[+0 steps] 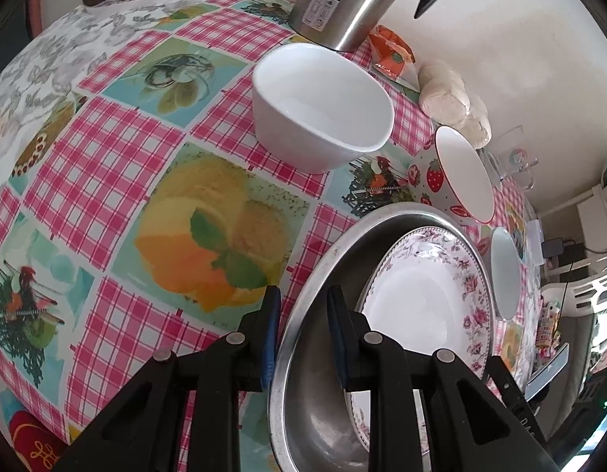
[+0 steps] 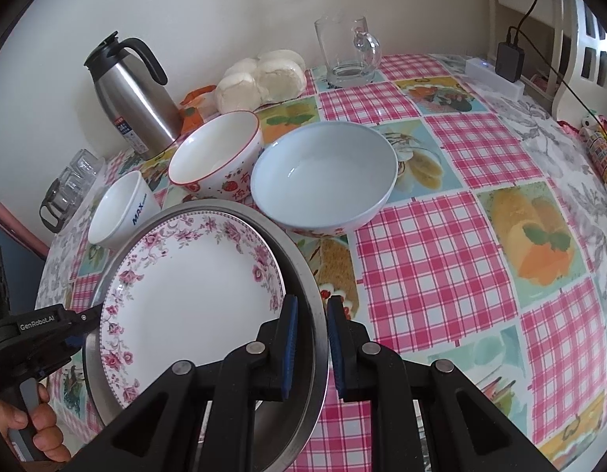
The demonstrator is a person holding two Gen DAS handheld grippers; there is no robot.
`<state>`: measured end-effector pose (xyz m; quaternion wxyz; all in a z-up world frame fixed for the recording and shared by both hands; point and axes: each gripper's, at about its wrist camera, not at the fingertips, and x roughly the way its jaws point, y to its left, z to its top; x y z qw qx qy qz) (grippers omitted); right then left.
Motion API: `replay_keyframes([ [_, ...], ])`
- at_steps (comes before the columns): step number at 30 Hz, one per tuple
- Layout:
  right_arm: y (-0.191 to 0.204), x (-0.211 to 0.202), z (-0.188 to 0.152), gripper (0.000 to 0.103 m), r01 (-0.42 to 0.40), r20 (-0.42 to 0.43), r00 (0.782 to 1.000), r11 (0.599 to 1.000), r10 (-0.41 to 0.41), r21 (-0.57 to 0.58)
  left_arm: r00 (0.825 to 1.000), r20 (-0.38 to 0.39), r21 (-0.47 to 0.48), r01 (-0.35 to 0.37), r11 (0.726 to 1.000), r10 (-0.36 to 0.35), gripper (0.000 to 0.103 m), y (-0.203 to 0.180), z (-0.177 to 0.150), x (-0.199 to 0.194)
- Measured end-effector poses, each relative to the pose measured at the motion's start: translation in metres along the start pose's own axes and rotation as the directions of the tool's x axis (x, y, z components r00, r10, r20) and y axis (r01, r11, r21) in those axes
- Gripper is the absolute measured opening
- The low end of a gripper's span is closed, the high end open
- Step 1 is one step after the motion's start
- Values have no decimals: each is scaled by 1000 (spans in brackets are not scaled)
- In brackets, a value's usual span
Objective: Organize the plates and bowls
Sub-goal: 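Settle the plate flat inside the steel basin with both grippers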
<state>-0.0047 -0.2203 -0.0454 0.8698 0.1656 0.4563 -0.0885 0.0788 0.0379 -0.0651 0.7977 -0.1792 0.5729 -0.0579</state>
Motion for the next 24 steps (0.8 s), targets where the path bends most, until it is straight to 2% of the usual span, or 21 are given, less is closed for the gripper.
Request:
replay_keyframes([
  [5,1,0,0,18,4,3,1000,1000,-4,-1,1000,1,30,-20,999,20,23,-3,-1,0],
  [11,-3,-2,-1,18,-14,1,1000,1000,14,14,1000,-4,2,-3,1000,3,23,1,-1,0],
  [16,-4,-2,-2,18,-24,0,1000,999,24,24,999,-5,38,-32,999,33,24,-3,-2,0],
  [24,-3,-2,-2,18,-15,1,1000,1000,15,17,1000,-5,27,-21,999,22,25,-2,-2,1],
])
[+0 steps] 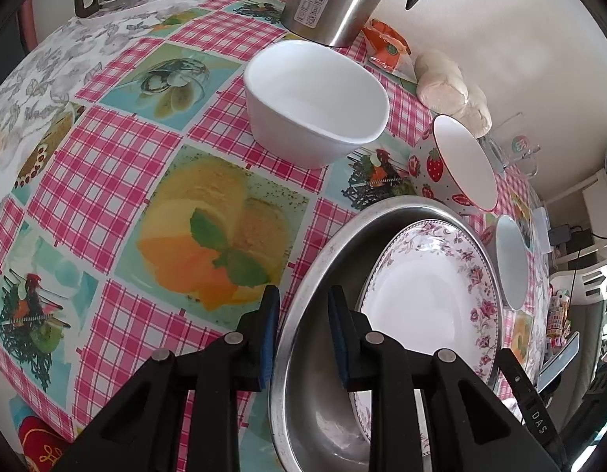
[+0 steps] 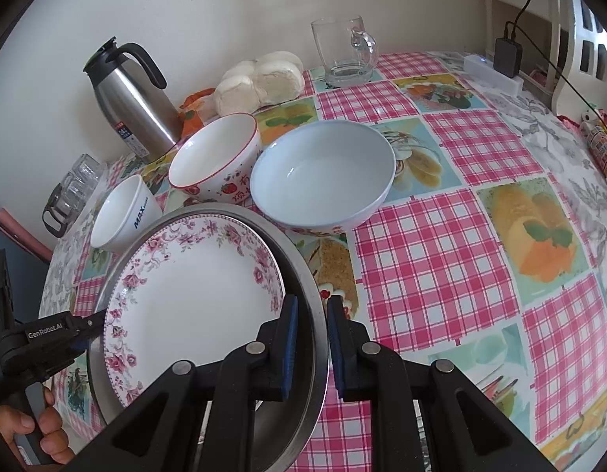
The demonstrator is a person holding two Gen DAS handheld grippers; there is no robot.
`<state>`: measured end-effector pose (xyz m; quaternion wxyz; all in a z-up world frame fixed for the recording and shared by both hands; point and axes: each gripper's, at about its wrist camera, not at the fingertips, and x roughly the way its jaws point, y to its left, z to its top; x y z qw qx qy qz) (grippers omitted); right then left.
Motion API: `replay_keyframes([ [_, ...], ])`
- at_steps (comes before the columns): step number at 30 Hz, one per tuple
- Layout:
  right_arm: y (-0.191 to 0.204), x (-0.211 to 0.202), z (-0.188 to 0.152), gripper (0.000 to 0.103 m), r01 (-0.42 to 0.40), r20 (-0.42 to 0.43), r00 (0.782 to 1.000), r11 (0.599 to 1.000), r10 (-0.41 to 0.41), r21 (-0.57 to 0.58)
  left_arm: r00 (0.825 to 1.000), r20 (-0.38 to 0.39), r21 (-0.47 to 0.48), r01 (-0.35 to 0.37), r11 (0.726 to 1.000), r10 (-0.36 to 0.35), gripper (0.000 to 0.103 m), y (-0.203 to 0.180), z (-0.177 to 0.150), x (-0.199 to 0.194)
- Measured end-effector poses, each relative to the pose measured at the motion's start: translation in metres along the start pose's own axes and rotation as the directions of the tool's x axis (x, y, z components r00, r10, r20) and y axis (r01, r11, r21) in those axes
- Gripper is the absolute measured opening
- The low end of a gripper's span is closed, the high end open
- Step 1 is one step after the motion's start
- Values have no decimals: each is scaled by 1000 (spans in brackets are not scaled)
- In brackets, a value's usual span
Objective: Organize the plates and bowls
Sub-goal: 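Settle the plate flat inside the steel basin with both grippers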
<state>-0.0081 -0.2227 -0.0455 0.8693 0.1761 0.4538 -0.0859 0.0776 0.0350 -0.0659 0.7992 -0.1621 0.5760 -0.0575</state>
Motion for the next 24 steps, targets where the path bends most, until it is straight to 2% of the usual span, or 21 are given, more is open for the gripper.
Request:
replay_keyframes([
  [4,1,-6,-1,18,8,24,1000,1000,-8,-12,1000,5,-31,14,999,-14,25,4,0,-3],
  [10,5,-15,-2,18,1,50,999,999,1,-35,998,58,-26,36,999,-34,29,2,-1,-19],
  [16,10,-7,-8,18,-71,-28,997,997,70,-26,996,70,-36,55,998,-52,30,5,-2,-26],
  [24,4,7,-13,18,-103,-104,989,994,107,39,998,60,-19,36,999,-35,30,2,-4,-24],
])
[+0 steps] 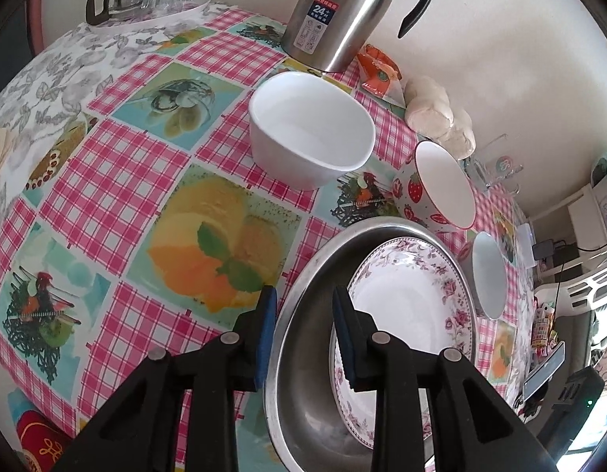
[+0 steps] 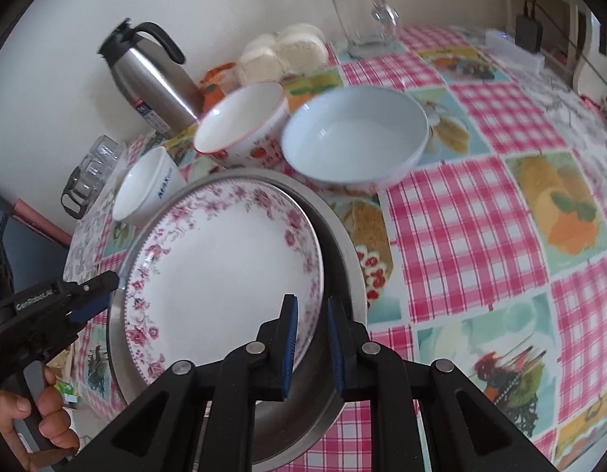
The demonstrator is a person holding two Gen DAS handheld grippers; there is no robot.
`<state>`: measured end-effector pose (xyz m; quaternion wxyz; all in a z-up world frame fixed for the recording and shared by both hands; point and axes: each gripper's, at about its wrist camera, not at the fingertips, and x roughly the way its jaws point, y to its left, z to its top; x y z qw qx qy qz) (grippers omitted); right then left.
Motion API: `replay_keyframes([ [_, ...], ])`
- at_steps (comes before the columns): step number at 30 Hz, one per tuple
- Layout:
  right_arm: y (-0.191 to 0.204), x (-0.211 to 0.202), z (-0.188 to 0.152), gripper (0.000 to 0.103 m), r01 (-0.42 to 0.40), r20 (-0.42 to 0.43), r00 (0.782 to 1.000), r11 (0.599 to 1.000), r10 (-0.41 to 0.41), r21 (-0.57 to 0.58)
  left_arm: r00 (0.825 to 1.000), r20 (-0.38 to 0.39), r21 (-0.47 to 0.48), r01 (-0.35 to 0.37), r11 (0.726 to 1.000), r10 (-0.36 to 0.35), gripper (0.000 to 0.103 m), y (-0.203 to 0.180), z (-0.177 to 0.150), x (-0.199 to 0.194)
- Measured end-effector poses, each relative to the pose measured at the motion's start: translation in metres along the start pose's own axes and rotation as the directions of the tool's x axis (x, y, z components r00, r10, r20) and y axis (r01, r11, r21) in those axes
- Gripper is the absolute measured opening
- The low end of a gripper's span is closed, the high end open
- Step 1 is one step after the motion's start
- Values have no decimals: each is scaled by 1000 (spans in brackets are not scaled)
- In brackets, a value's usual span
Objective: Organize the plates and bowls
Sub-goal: 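Settle the plate flat inside the steel basin with both grippers, then open both grippers and release the plate in the basin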
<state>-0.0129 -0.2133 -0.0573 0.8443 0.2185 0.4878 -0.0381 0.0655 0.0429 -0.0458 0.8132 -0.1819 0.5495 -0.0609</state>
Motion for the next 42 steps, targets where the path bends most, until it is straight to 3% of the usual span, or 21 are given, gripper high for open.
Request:
replay_keyframes([
  [4,2,1,0,15,-15,-12,1000,1000,15,-9,1000,-17,-2,-3,1000,3,30,1,-1,4],
  [8,10,2,-2,10,27,-25,999,998,-29,-64,1000,-21,-15,9,1000,-10,30,3,-2,5],
  [22,23,-6,-20,15,56,-60,996,989,-65,-136,999,-27,-42,20,999,-22,29,5,-1,7],
  [33,31,-25,-13,16,128,77,990,975,-115,-183,1000,20,-21,17,1000,-17,30,1,0,-6],
  [35,31,-28,-12,21,131,99,988,975,-114,-180,999,36,-6,13,1000,-13,31,-2,1,-10],
  [36,31,-29,-12,28,133,109,987,975,-115,-179,999,45,6,6,1000,-6,32,-4,1,-12],
  [38,32,-29,-11,41,141,122,985,973,-119,-184,999,50,21,-8,1000,7,44,-7,0,-14],
  [42,35,-31,-12,58,179,153,977,961,-148,-209,997,59,67,-44,997,40,53,-15,-2,-15],
])
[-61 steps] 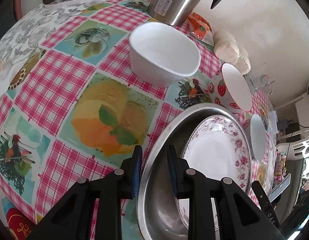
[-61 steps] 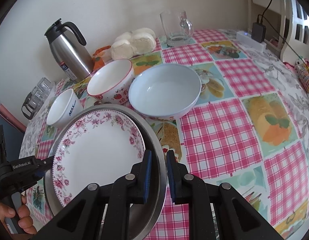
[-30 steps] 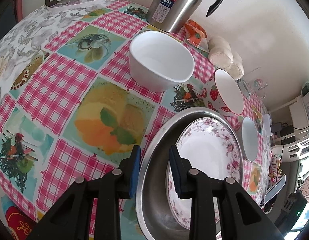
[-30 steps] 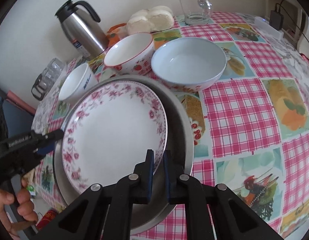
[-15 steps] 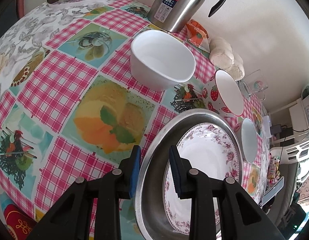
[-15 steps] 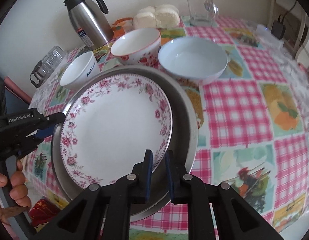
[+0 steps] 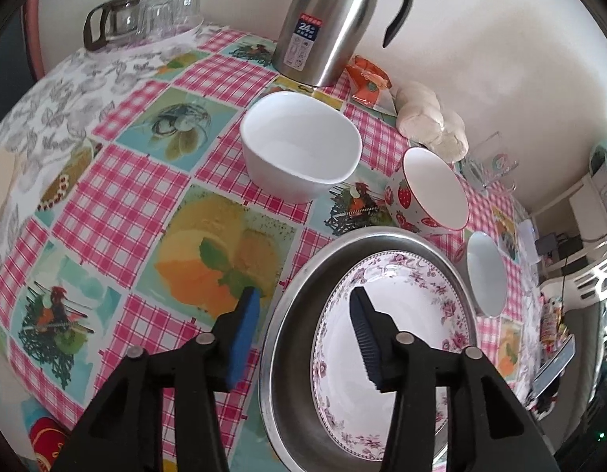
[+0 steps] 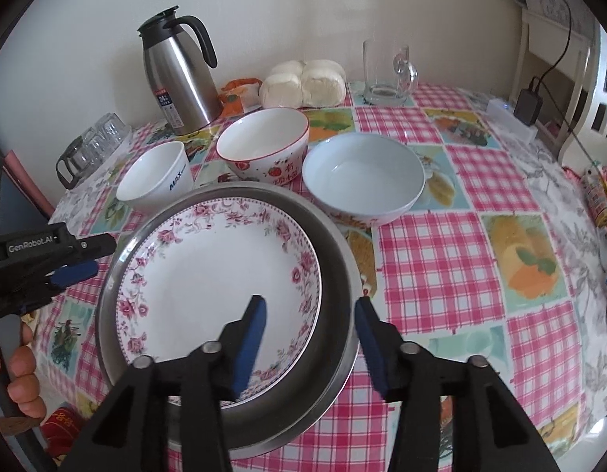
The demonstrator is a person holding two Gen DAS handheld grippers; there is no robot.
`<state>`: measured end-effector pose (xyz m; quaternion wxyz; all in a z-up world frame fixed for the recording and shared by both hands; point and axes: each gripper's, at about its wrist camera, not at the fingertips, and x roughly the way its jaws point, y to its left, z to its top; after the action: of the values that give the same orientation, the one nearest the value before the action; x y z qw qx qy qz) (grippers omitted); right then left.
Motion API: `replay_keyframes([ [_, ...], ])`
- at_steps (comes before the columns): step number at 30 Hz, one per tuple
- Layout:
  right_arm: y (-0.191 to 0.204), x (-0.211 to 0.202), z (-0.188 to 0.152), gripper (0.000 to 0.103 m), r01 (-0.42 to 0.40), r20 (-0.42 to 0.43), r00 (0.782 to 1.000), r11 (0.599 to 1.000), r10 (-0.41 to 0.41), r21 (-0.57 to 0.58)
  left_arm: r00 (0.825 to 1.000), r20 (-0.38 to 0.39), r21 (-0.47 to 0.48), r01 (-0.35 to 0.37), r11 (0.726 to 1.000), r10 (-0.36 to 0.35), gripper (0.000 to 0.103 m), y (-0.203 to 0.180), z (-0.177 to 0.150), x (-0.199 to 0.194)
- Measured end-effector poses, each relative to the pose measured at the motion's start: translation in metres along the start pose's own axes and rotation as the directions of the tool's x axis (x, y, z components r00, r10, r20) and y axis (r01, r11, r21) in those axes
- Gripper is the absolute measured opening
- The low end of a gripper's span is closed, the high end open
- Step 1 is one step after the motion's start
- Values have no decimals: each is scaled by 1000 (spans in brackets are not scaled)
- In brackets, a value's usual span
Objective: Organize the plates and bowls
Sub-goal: 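Open both grippers and release the plate in the basin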
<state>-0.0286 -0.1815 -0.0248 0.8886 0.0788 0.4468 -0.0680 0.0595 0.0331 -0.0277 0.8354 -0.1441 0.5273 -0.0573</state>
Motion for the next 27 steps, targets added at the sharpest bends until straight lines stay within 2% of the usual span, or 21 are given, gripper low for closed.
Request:
replay_keyframes([
  [1,1,0,0,61,10,2,1000,1000,-10,-6,1000,0,8,-3,1000,3,58,-1,0,0],
  [5,1,5,0,69,34,-5,999,999,-34,-24,1000,-7,54,-26,998,26,63,-9,-3,0],
  [7,0,6,-1,72,47,-7,999,999,-47,-27,999,-13,76,-35,996,37,71,-12,-4,1],
  [11,-4,6,-1,77,60,-6,998,998,-60,-18,998,-13,115,-60,992,62,72,-18,-7,3],
  [13,-7,6,0,85,61,-1,998,998,-61,-2,997,-7,128,-73,989,75,73,-19,-7,4],
  [16,-13,5,1,88,65,4,998,997,-65,28,995,3,142,-97,985,98,88,-21,-8,4],
  [25,-31,4,2,103,60,11,998,991,-62,119,985,42,209,-174,962,169,94,-26,-10,5],
  [27,-32,3,2,103,56,17,998,990,-58,130,984,48,214,-177,961,171,96,-27,-10,5],
])
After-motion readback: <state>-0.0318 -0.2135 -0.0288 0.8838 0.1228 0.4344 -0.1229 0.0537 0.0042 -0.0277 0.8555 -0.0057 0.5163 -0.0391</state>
